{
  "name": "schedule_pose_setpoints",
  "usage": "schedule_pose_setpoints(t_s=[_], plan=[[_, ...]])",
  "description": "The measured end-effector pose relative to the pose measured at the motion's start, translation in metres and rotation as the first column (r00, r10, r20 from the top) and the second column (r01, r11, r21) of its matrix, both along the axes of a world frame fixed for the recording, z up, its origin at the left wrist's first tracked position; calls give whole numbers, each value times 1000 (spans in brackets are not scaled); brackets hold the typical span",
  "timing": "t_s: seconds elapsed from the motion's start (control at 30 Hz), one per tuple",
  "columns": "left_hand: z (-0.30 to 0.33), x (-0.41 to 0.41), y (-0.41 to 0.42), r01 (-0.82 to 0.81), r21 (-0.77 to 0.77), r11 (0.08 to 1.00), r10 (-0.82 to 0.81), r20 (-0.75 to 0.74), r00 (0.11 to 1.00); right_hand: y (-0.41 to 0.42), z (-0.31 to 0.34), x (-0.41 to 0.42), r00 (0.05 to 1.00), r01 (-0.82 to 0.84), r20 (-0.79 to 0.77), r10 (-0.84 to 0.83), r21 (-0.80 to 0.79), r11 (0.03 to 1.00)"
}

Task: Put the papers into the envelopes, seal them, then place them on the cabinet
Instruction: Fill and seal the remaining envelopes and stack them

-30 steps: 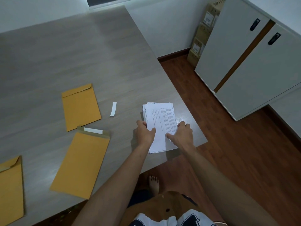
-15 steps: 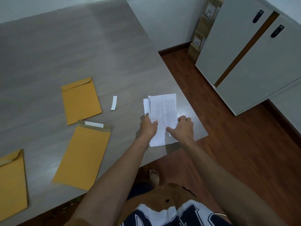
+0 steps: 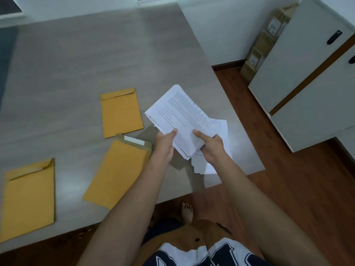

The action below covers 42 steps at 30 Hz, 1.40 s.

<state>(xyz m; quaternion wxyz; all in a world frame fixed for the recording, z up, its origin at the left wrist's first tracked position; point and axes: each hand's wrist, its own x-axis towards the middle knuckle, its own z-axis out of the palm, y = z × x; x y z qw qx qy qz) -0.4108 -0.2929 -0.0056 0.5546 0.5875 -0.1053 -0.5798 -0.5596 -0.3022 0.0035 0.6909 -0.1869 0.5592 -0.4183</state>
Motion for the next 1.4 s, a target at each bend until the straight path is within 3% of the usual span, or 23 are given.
schedule_pose_setpoints(t_s=[0.1,0.2,0.3,0.4,0.5,0.73,0.93,1.1,1.17,1.27,1.4], plan=[[9,34,18,-47,-36,998,47,-5,999,2,2,28,998,-42,36,43,-42,998],[21,91,41,-111,-90,990,109,-18,994,5,6,47,987,-155,-45,151,-96,983],[31,152,66,-46,-89,995,63,205,977,11,10,66,944,-284,-222,242,-179,942],[33,192,88,97,-23,995,-76,453,888,21,15,89,891,-381,-350,288,-236,894],[29,211,108,163,70,984,-174,555,814,33,15,110,857,-447,-402,321,-271,853],[2,200,142,81,197,977,-176,531,829,70,-11,127,773,-548,-515,370,-249,799],[-11,199,138,51,205,978,-147,492,858,76,-13,138,763,-506,-552,336,-188,842],[-14,202,125,72,204,976,-176,559,810,48,-5,132,692,-555,-613,382,-113,824],[-17,198,118,18,240,971,-170,629,758,27,1,124,691,-534,-626,361,-107,838],[-20,182,107,26,324,946,-289,800,527,-12,9,113,632,-560,-691,350,-96,823],[-25,161,86,121,560,820,-569,773,281,-52,21,111,546,-610,-771,328,-98,786]])
